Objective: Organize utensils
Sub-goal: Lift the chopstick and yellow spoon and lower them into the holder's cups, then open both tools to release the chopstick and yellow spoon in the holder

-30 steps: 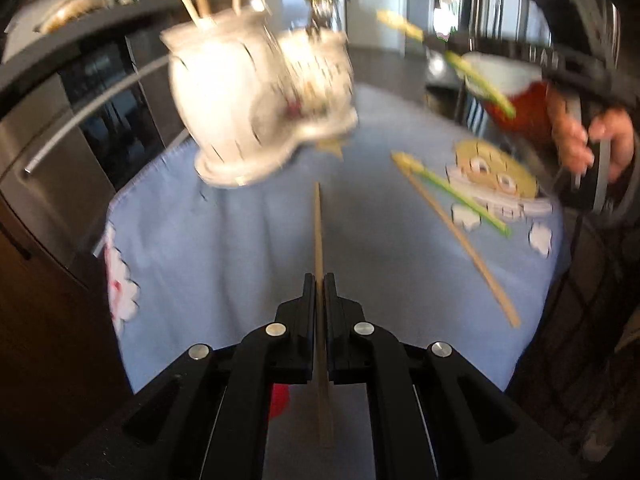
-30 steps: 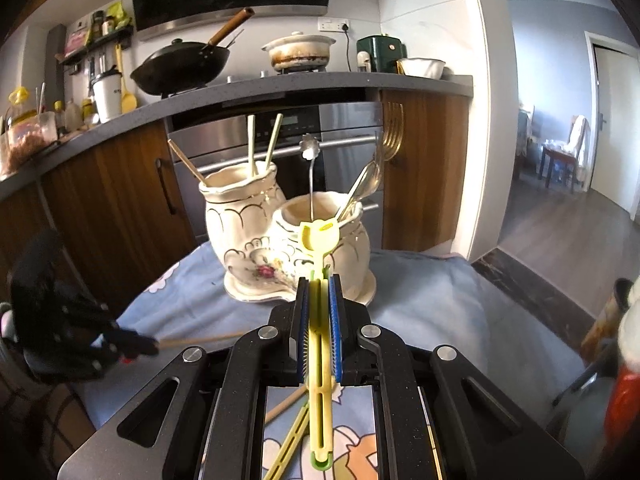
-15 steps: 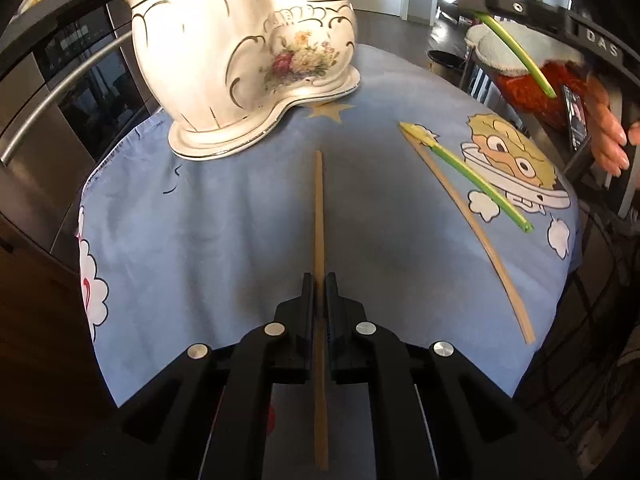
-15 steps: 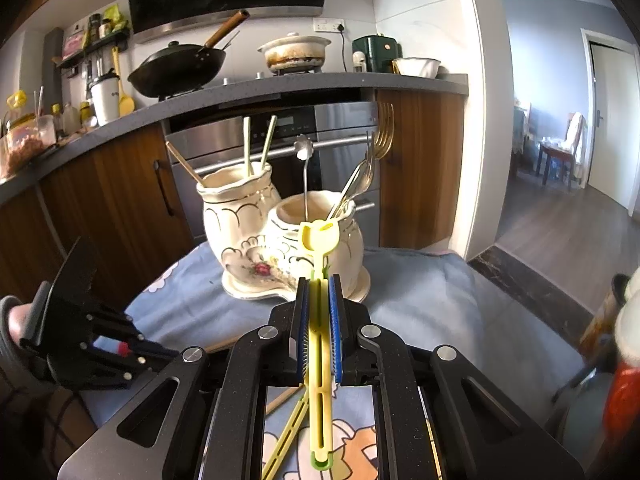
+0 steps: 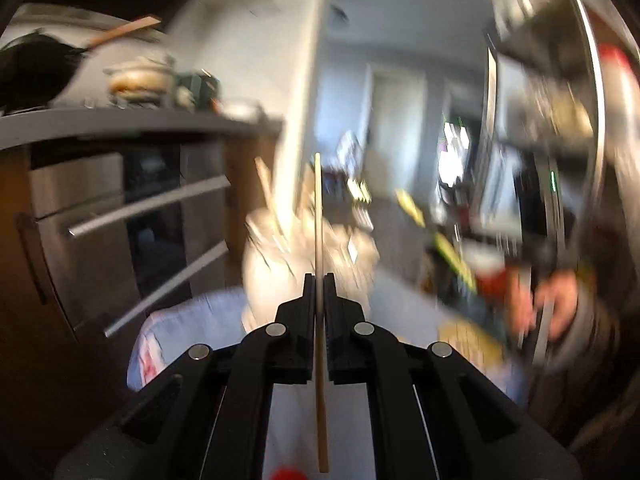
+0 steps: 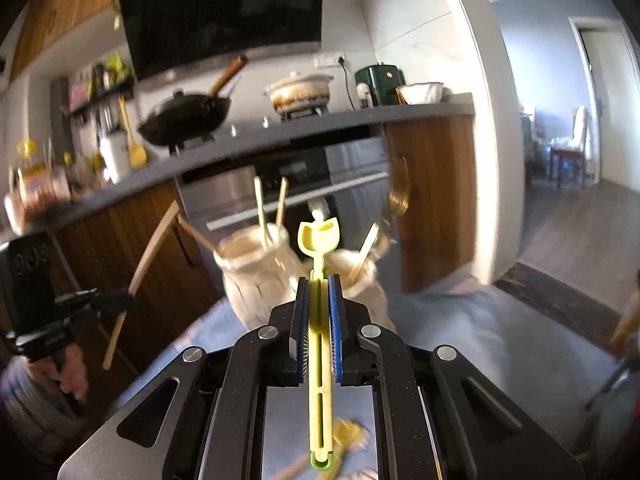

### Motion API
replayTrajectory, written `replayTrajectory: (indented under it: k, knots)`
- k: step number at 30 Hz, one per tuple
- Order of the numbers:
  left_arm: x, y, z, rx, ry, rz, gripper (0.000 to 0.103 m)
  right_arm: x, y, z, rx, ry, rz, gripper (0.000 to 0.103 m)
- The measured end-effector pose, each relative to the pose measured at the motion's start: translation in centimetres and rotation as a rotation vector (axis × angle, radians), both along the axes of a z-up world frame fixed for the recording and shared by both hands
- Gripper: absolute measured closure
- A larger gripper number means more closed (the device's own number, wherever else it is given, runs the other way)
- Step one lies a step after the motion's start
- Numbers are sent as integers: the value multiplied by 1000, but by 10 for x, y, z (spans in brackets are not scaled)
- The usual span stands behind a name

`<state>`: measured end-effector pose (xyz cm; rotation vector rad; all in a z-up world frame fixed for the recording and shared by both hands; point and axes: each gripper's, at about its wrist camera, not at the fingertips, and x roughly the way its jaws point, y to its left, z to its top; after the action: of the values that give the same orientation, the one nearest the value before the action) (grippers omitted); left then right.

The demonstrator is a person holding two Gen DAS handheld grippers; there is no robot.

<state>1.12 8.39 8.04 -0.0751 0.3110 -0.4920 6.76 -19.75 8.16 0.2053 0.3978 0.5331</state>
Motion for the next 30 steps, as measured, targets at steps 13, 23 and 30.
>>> replayTrajectory:
  k: [13, 23, 30]
  knots:
    - [116, -8, 36, -246, -166, 104, 99, 85, 22, 7, 202, -58, -71, 92]
    - [151, -23, 11, -237, -114, 94, 99, 102, 34, -14, 180, -77, -116, 92]
    - [139, -12, 1, -219, -94, 83, 99, 101, 40, -26, 150, -71, -100, 92]
